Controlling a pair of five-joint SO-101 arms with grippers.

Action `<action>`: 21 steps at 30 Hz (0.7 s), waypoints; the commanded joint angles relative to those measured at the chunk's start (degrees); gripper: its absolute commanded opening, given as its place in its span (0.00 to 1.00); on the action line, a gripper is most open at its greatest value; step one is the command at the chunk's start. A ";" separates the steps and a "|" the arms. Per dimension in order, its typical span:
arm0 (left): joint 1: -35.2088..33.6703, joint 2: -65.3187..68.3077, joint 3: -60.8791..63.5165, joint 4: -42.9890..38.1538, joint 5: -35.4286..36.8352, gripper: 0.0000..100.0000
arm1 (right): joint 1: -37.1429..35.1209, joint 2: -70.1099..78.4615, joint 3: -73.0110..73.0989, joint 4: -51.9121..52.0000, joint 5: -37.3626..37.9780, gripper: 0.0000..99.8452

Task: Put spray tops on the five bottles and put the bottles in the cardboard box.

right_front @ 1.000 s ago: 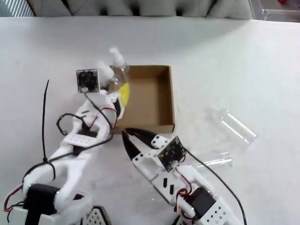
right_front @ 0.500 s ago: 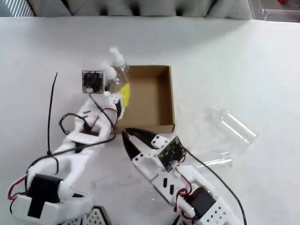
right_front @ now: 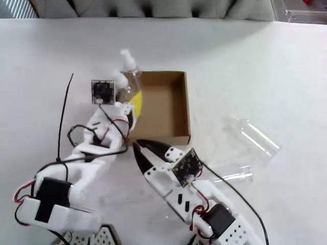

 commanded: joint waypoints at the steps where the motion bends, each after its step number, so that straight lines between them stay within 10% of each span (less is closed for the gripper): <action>1: 0.31 0.84 -2.99 -3.16 -0.70 0.02 | 0.04 -0.13 0.44 0.48 0.53 0.02; 21: 0.31 2.77 -2.99 -3.43 -5.36 0.07 | 0.04 -0.13 0.44 0.48 0.62 0.02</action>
